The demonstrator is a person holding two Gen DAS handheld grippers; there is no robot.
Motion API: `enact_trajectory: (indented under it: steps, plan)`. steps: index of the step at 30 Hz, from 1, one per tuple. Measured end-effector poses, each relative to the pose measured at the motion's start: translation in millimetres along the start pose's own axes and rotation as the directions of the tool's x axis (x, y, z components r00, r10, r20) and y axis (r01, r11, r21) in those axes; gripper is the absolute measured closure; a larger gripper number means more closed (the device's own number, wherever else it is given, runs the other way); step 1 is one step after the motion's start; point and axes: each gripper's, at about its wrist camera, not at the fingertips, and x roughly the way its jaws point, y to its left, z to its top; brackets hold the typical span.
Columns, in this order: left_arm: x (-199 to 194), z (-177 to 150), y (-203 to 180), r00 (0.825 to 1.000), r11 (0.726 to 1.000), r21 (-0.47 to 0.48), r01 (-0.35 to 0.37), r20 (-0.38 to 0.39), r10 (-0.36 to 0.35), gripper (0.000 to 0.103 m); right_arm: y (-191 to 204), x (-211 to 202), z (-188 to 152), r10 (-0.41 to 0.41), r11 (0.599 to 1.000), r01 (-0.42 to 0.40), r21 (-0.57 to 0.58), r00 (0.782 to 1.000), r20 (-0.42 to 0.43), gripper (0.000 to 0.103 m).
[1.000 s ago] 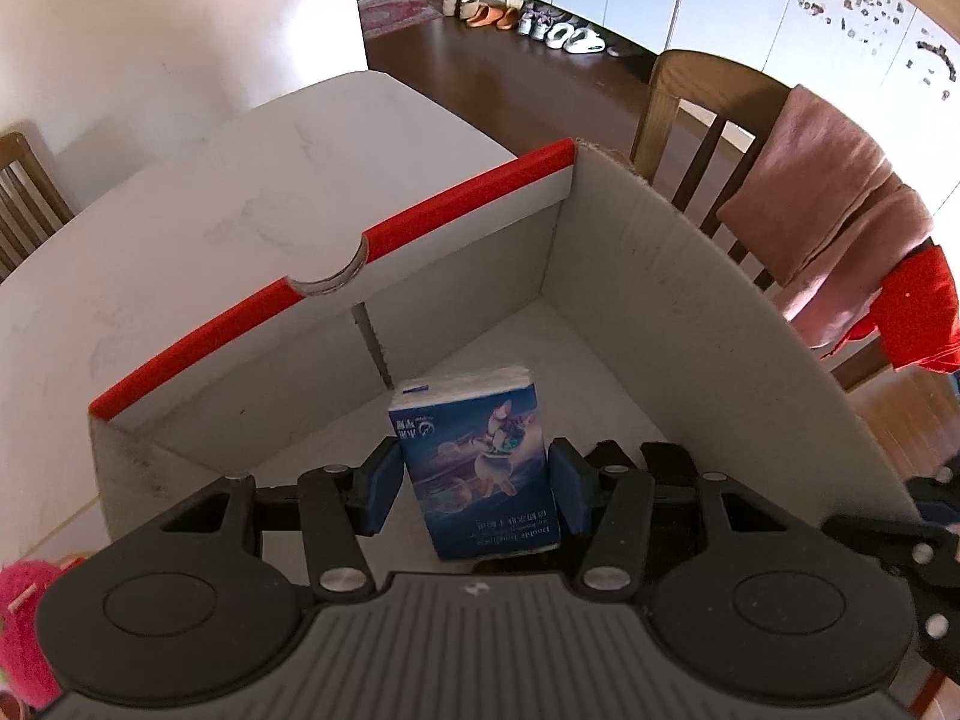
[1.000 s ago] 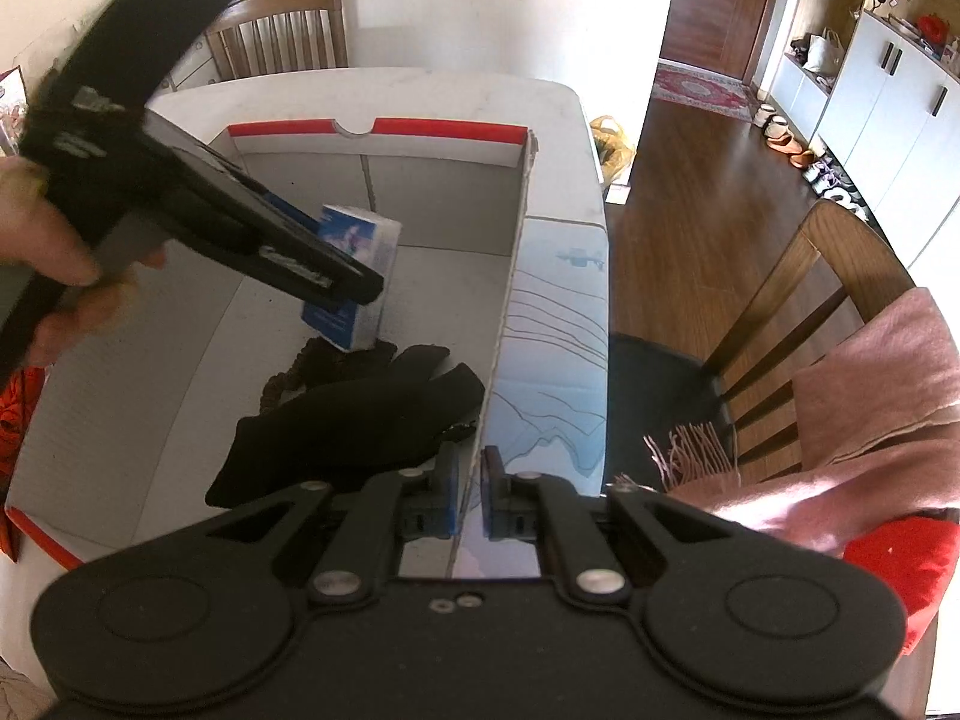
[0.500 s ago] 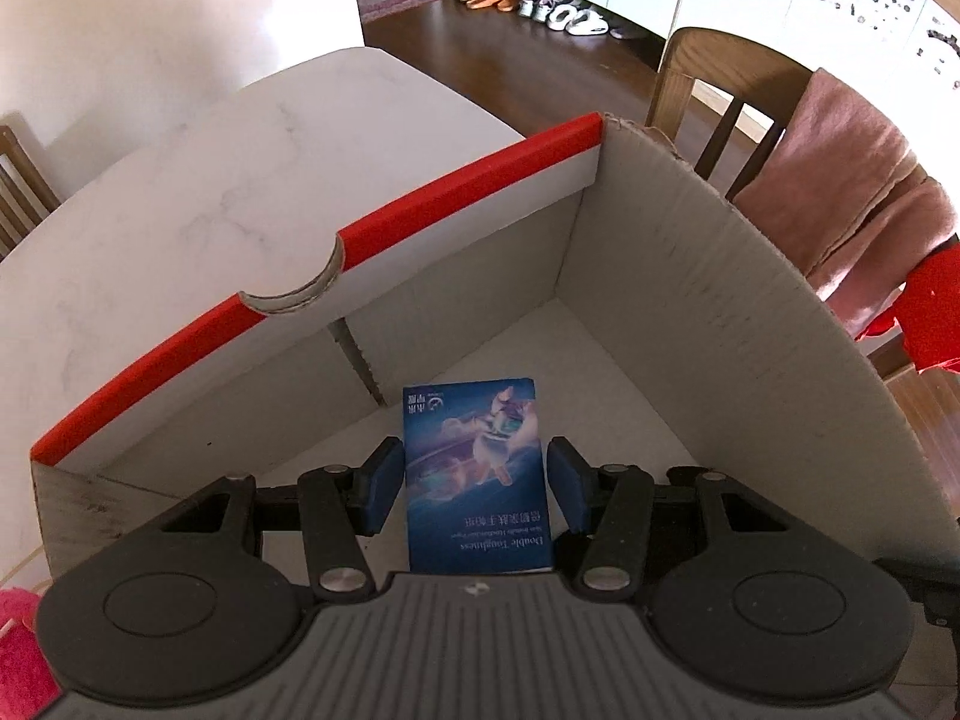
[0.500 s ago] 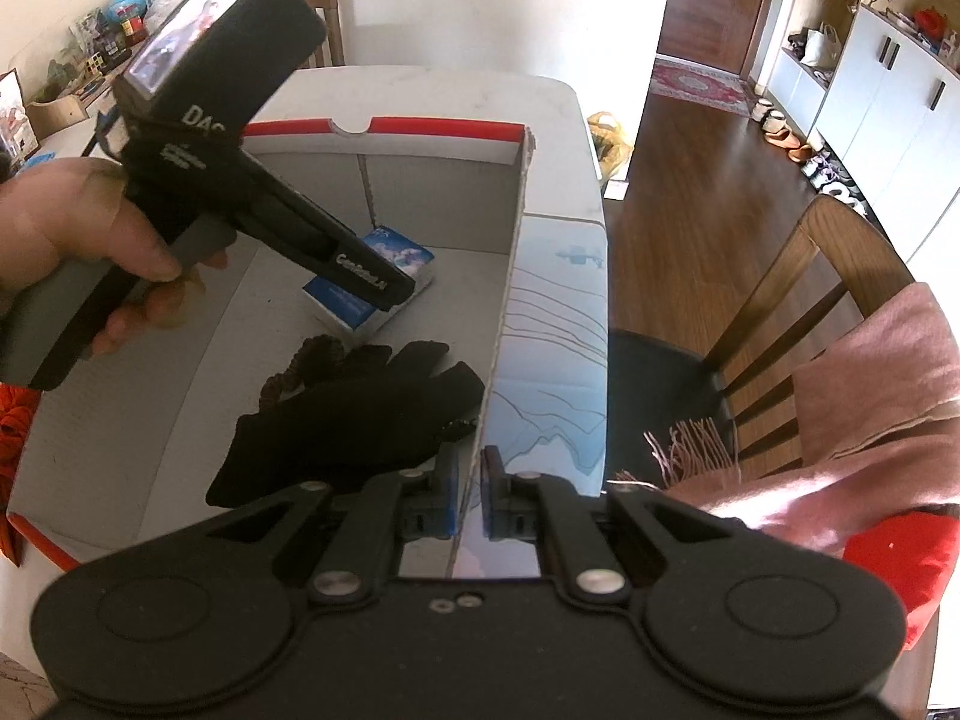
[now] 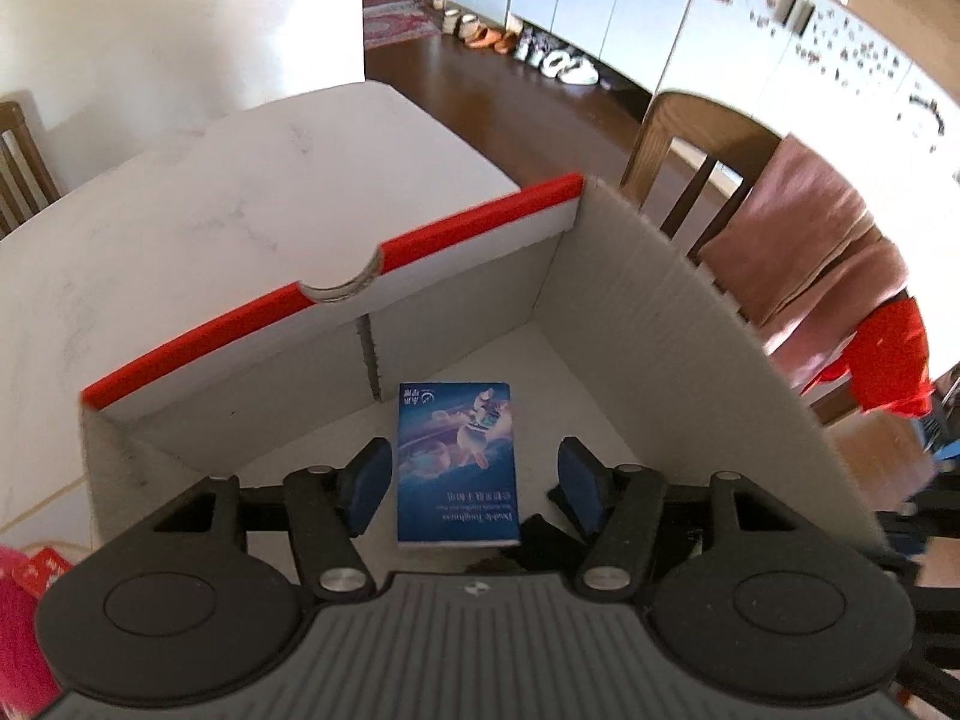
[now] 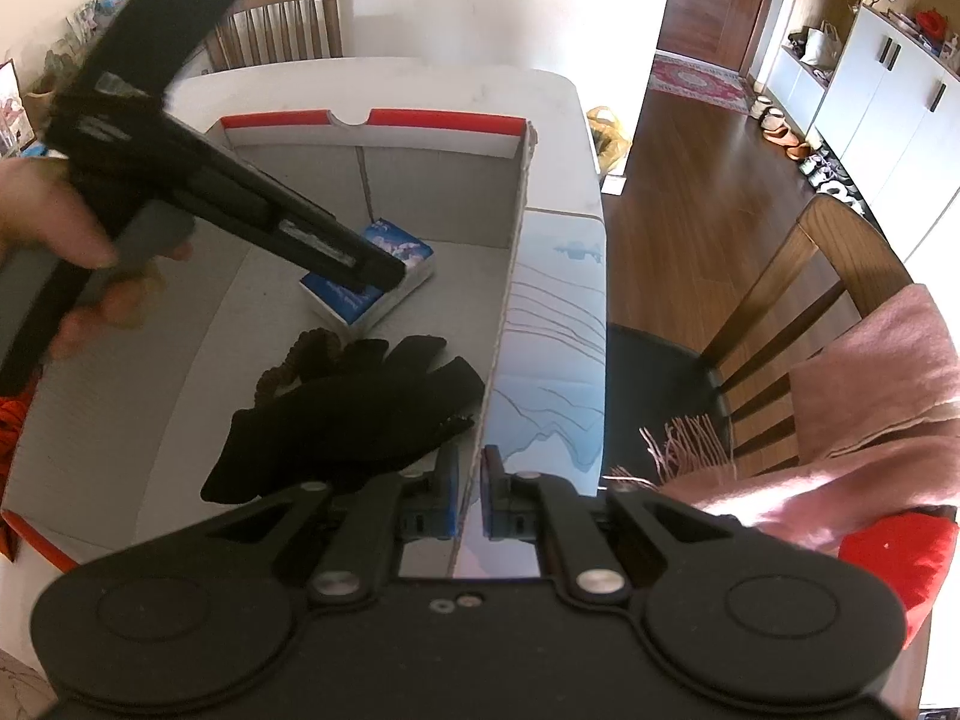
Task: Organize objects
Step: 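Carry the tissue pack into the box and open the left gripper, then return the left gripper to the pile and grasp the pink fuzzy ball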
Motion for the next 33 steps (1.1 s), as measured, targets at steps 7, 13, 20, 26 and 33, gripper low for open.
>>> enact_trajectory:
  steps: [7,13,20,26,33]
  plan:
    - [-38,-6,2,0.998,0.999,-0.04,0.033,0.057,-0.031,0.043,0,1,-1,-0.01,1.0,0.01,-0.018,1.0,-0.005,0.097]
    - [-72,-17,4,0.994,0.999,-0.032,0.026,0.105,-0.022,0.041,1,1,-1,-0.015,1.0,0.015,-0.022,1.0,-0.008,0.097]
    - [-106,-39,27,0.987,0.996,-0.084,-0.007,0.157,0.02,0.035,5,1,0,-0.027,0.999,0.026,-0.031,1.0,-0.008,0.098]
    - [-126,-65,55,0.983,0.988,-0.14,-0.06,0.164,0.083,0.031,5,0,1,-0.03,0.999,0.029,-0.032,1.0,-0.008,0.098]
    - [-144,-90,90,0.97,0.966,-0.224,-0.13,0.173,0.17,0.02,6,1,2,-0.034,0.999,0.034,-0.036,0.999,-0.009,0.098]
